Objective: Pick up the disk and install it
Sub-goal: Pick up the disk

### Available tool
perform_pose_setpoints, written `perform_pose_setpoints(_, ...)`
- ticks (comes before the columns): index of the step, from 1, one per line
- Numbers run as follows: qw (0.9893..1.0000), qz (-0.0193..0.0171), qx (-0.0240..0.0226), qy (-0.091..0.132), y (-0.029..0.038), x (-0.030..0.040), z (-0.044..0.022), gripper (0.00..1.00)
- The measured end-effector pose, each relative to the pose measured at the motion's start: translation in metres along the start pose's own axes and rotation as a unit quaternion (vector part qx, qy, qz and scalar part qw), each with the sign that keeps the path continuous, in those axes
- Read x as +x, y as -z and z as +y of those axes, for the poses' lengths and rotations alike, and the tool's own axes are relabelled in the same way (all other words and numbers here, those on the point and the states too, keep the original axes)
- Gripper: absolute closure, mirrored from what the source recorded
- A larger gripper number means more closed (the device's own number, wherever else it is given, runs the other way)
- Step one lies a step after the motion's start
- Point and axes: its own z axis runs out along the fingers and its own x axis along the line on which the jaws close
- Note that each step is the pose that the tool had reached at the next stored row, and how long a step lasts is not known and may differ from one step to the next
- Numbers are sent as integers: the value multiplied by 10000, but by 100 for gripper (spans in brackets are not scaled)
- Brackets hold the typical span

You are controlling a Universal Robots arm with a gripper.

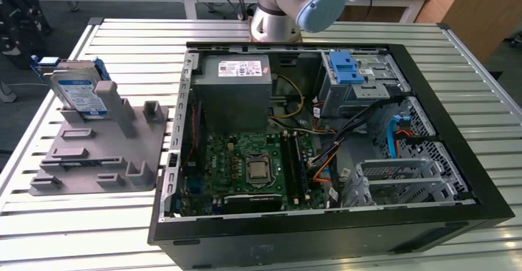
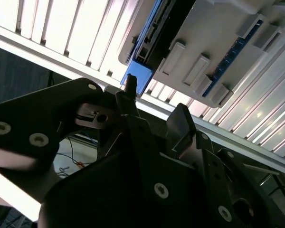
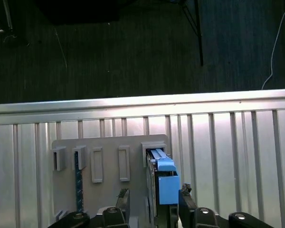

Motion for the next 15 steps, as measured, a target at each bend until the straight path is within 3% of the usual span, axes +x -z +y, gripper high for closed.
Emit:
perform_pose_setpoints(1,10000,0,0,-27,-16,-5,-1,53)
perform_pose_setpoints(2,10000,-1,0,-49,-33,-15,0,47)
perform_pose_setpoints(7,10000,-2,1,-80,-109,-84,3,47)
perform_pose_setpoints(14,10000,-4,27,-79,-205,-107,1,46)
perform_pose_setpoints(15,10000,-4,32,-79,-216,-110,1,40)
